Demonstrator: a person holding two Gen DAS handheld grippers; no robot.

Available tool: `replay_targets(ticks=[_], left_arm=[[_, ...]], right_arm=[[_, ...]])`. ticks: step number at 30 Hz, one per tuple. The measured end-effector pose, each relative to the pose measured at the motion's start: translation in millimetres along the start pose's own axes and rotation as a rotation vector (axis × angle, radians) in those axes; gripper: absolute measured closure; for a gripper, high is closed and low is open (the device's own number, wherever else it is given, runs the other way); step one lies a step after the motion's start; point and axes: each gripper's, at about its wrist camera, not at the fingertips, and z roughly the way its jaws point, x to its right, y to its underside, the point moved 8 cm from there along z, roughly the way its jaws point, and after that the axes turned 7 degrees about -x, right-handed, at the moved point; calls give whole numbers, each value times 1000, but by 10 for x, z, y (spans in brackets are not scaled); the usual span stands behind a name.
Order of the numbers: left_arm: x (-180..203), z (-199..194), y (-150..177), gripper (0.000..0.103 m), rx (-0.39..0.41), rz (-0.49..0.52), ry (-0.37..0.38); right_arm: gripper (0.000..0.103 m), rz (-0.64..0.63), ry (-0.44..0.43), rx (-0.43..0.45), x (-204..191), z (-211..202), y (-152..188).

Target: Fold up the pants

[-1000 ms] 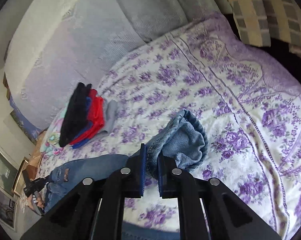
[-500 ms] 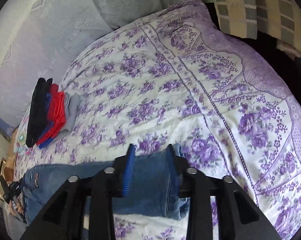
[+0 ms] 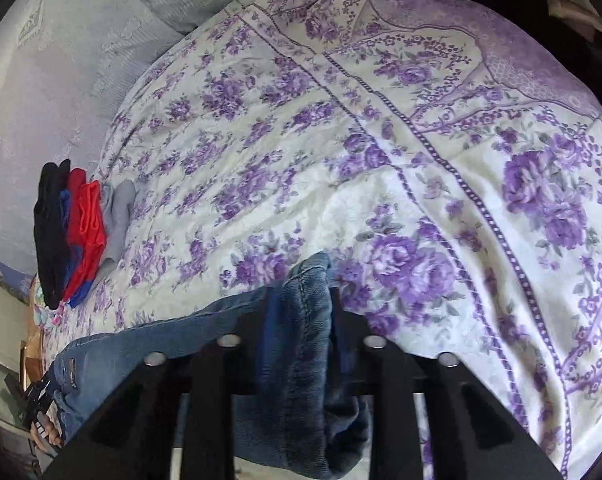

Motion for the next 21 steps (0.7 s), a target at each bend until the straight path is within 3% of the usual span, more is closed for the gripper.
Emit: replay_targets(ticks=[2,5,9,13,16,19,21], left_arm=[[50,-36,-24,62,-7,11,20],[76,-36,-61,62,-2,61,-40],[76,7,-63,62,-12,58,-28],[97,-29,-83,61,-17,40,17],[77,-56,-121,49,-9,28,15],[121,-93,-155,39,-9,28,64],[168,-58,-172,34,-19,54,35]], right_arm=[[86,-48,8,42,-83,-137,14],[87,-67,-31,109,-194,-493,-25],[95,-148,20,251,-351,-959,-126],[95,-88,33,200,-133,-827,-163],[92,-48,-18,121,-74,-580,-48],[92,-47,-35,98,-144,-470,49],[92,-58,-42,81,-211,-419,92]])
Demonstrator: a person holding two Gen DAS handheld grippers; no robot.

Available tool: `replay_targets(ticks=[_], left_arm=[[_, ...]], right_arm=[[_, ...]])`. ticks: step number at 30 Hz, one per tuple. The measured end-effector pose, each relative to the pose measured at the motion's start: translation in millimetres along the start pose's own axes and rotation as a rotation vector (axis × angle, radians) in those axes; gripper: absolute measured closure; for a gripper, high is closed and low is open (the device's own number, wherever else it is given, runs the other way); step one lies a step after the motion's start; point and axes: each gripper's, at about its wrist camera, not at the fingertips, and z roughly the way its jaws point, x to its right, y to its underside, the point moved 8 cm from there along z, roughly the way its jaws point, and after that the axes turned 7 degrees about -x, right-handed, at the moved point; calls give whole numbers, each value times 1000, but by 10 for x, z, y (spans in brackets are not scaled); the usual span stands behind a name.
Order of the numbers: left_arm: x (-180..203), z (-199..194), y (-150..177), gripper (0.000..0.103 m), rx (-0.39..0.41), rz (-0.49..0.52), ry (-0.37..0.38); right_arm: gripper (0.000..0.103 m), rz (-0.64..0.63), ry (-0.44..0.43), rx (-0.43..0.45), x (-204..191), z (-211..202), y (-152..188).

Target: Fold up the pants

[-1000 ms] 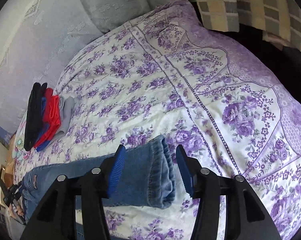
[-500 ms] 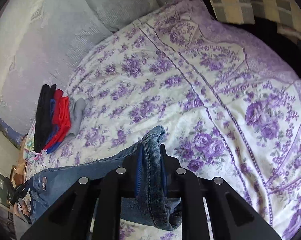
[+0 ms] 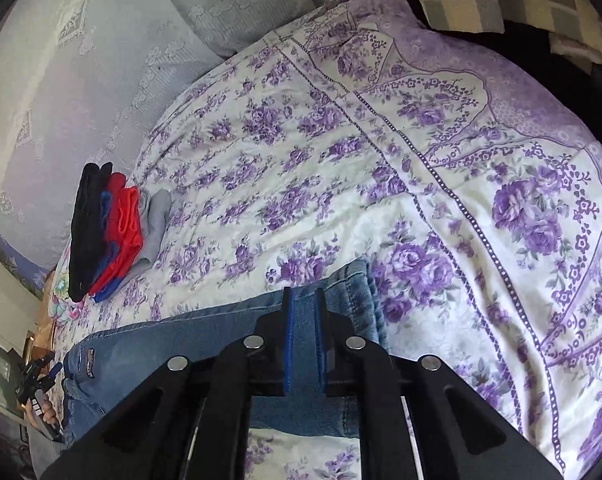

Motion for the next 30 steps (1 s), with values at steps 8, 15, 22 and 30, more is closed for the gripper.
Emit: replay_targets(ticks=[8,15,22,30], left_arm=[[134,508,154,61,-161,117,-58],[135,27,-33,94,2,37,45],[-10,324,-102,94,0,18,-77],[-81,311,-50,94,29,-2,-68]], right_arm=[[53,-13,53,2,8,63,-13],[42,60,72,-16,264,106,20],[42,55,39,-28,185,183,18],[87,12,44,-63,124,400,17]])
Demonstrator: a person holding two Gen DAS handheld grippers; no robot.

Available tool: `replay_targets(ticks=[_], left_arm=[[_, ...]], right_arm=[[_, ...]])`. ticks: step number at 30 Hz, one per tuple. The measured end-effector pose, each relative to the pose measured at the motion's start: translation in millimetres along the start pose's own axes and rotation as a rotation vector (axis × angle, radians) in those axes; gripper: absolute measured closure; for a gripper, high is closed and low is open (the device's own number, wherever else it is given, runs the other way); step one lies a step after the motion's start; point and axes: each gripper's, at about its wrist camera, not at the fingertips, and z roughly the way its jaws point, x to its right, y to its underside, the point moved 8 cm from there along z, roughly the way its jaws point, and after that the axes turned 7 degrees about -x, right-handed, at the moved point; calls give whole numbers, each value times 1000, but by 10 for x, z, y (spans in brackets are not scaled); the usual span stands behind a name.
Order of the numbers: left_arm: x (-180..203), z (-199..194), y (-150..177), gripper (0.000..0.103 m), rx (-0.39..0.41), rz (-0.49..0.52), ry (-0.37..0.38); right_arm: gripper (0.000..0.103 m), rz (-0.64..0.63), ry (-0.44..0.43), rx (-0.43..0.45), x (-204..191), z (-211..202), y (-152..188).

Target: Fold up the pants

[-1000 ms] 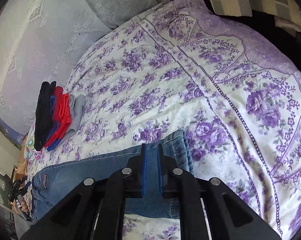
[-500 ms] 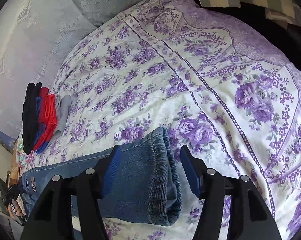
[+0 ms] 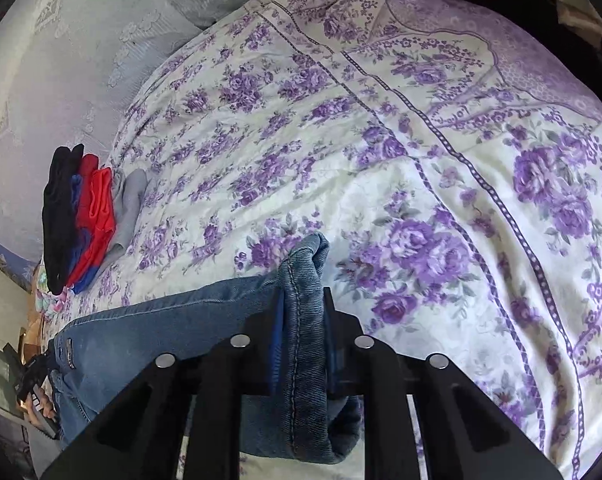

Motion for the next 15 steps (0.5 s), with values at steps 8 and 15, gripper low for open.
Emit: replay_targets(ticks=[8,15], left_arm=[[-61,61,9,91,-12,-49,13],[-192,-439,92,54,19,-151,88]], right_arm=[[82,-12,90,-24,4,327,-199],[38,0,7,136,-167,-566,-36]])
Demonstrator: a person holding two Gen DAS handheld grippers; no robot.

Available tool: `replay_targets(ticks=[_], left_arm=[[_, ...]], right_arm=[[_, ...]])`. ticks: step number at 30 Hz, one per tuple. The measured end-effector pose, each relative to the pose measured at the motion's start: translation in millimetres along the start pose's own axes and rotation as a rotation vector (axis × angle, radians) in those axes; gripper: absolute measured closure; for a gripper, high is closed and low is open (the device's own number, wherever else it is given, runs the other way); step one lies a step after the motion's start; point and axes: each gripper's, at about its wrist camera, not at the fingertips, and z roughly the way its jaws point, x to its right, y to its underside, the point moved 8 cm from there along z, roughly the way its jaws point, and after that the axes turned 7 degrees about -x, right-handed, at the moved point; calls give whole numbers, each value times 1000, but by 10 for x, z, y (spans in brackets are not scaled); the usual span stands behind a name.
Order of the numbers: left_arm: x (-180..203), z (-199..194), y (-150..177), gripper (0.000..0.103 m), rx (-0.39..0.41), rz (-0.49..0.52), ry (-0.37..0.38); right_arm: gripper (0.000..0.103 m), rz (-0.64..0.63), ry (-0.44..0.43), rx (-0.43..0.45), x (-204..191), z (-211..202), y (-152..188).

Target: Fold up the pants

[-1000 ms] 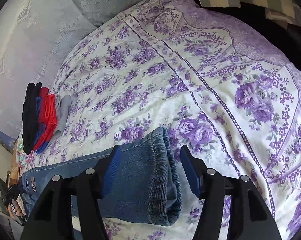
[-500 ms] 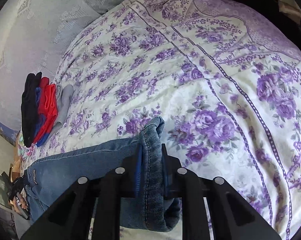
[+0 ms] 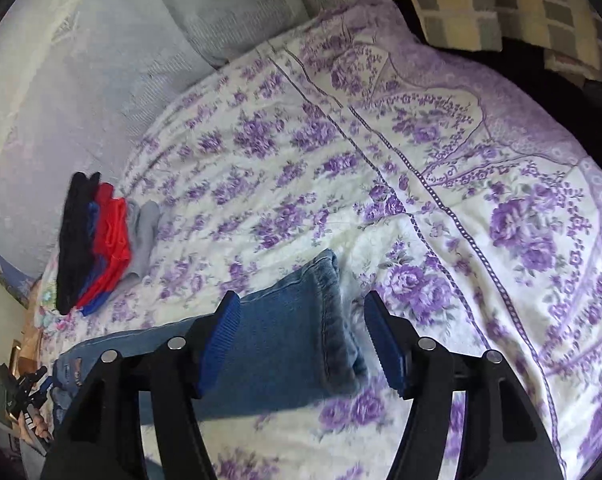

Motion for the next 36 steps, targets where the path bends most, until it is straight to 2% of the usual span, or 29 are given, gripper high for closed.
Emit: replay_targets(ticks=[5,8,14,16,17,20,26,29,33,36], left_arm=[[-66,-638,435,42,12,86,-59],[-218,-920,790,35,1,70,-34],[-487,-915,1369,33,-81,5,-9],[-523,-854,1415,33,-81,-9,-11],[-502,-839,1403,31,-77,0,-21],[-387,-765,1320,24,-107,-20,14],[-165,-588,1413,24,-168,44,-15],[-142,-541,1447,21,-152,71,-46],[-110,-491,1403,9,-116,34,-30],[-60,-438,1386,8,-91,33,-65]], right_arm=[[33,-17,-39,39,-28,-621,471],[30,13,-85,52,23,-873,813],[29,49,-168,42,95,-1179,1425],[25,104,-227,7,142,-1221,1582],[25,127,-229,-20,180,-1215,1638],[25,161,-189,-60,281,-1226,1724],[25,172,-166,-57,357,-1274,1958],[25,169,-164,-79,365,-1273,2102],[25,187,-175,-97,385,-1284,2274],[25,217,-203,-104,421,-1262,2403]])
